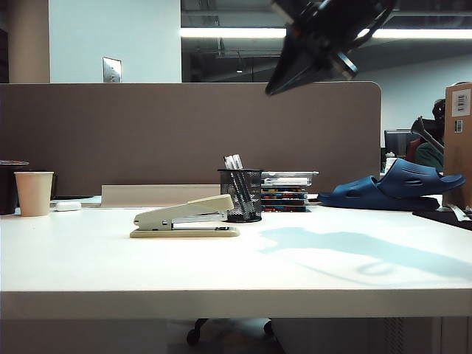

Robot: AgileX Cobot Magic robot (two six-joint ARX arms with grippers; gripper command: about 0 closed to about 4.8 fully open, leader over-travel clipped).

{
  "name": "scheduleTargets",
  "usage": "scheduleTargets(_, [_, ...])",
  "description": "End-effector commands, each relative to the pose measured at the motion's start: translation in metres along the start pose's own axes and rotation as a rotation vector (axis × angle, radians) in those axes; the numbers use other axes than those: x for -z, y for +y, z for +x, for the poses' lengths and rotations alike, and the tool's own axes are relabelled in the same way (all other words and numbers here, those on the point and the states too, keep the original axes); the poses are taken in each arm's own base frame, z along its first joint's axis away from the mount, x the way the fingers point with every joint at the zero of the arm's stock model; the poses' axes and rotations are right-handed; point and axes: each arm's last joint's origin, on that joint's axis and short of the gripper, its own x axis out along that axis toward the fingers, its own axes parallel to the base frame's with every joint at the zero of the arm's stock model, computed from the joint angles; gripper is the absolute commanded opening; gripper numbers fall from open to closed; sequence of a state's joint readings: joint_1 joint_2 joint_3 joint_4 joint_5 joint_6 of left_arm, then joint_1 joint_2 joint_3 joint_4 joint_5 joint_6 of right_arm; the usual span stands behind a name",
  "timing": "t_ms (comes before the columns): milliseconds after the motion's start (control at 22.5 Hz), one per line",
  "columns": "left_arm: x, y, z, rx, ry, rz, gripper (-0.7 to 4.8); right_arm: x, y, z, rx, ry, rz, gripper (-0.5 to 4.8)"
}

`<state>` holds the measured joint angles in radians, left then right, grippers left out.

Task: Press the stapler down.

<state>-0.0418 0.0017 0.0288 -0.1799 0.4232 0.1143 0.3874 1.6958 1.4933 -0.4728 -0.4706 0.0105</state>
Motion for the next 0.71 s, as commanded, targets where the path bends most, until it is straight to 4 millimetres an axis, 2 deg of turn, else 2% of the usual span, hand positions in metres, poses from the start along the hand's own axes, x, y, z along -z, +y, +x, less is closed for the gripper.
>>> scheduleTargets(44, [-0.003, 0.000, -0.001, -0.001, -0.013, 0.004, -0.06, -0.007, -0.001, 0.015, -0.017, -0.012, 0.000, -0.09])
scheduleTargets(178, [-0.003, 0.000, -0.001, -0.001, -0.013, 0.004, -0.06, -0.009, -0.007, 0.040, -0.029, 0.013, 0.007, -0.09])
scheduleTargets(444, [-0.003, 0.000, -0.001, -0.001, -0.012, 0.004, -0.06, -0.006, -0.014, 0.072, -0.064, 0.052, 0.020, -0.09])
scheduleTargets(711, [-0.003, 0.000, -0.001, -0.001, -0.012, 0.003, -0.06, 0.003, -0.020, 0.093, -0.104, 0.078, 0.053, -0.09])
